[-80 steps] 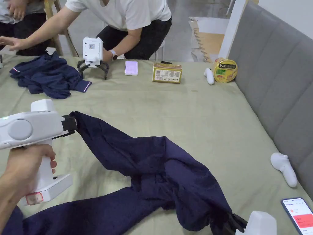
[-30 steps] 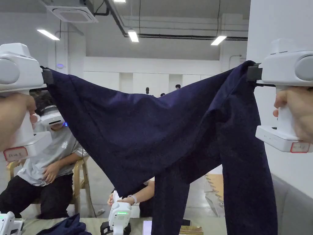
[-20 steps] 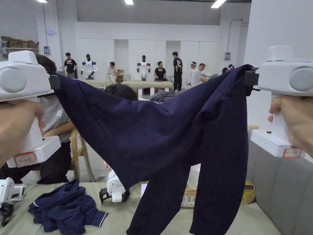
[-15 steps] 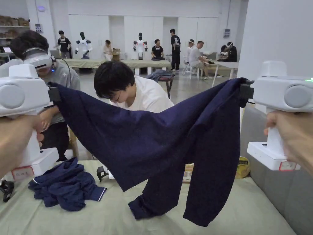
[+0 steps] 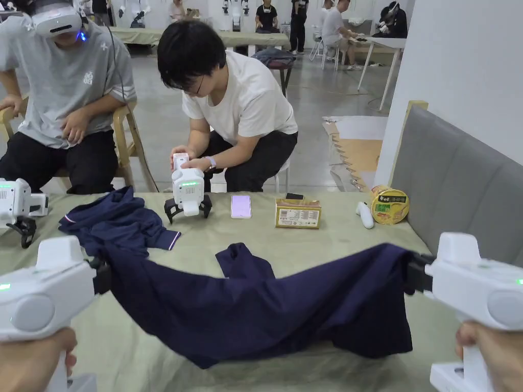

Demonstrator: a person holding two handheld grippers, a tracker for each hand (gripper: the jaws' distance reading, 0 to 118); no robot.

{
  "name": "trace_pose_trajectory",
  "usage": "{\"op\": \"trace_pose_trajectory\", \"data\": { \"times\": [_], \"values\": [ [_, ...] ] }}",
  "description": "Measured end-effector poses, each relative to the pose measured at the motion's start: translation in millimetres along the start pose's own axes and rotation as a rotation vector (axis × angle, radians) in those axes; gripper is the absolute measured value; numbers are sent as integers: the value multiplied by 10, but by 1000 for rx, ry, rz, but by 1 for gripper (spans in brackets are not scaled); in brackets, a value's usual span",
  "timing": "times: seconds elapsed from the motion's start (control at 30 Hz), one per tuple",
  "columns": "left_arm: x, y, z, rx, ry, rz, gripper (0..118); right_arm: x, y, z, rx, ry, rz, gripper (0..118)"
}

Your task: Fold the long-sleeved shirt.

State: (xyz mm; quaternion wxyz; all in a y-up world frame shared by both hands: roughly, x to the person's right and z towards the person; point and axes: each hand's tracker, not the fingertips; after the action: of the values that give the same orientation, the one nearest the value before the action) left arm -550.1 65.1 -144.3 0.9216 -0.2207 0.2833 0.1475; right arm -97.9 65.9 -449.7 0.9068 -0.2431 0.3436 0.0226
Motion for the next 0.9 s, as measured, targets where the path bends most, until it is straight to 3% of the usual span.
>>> {"op": "trace_pose_trajectory", "data": {
  "times": [0.2, 0.3, 0.37, 0.43, 0.57, 0.73, 0.77, 0.8, 0.83, 0.87, 0.9],
  "values": [
    [-304, -1051, 548, -145, -15, 4, 10, 31, -1258, 581, -146, 77, 65, 3],
    [-449, -1534, 759, -241, -9, 16, 10, -5, -1801, 821, -227, 52, 183, 3],
    [-565, -1746, 763, -294, 7, -7, 10, 39, -2056, 910, -271, 90, 149, 3],
    [-613, -1898, 768, -331, 7, 60, 10, 58, -2284, 946, -311, 88, 95, 3],
    [-601, -2086, 760, -375, 14, -3, 10, 47, -2529, 994, -352, 67, 106, 3],
    [-694, -2132, 725, -396, 0, 91, 10, 102, -2679, 986, -398, 45, 93, 4],
    [-713, -2123, 741, -377, -5, 102, 12, 101, -2681, 990, -393, 38, 93, 8],
    [-720, -2097, 756, -381, 2, 89, 19, 137, -2704, 1004, -391, 22, 93, 23],
    [-714, -2070, 782, -391, 35, 65, 33, 150, -2697, 1010, -401, 11, 84, 50],
    [-722, -2053, 819, -394, 52, 55, 66, 174, -2673, 1032, -411, 4, 71, 90],
    [-758, -2007, 868, -395, 47, 46, 90, 193, -2641, 1071, -410, 1, 66, 113]
  ]
}}
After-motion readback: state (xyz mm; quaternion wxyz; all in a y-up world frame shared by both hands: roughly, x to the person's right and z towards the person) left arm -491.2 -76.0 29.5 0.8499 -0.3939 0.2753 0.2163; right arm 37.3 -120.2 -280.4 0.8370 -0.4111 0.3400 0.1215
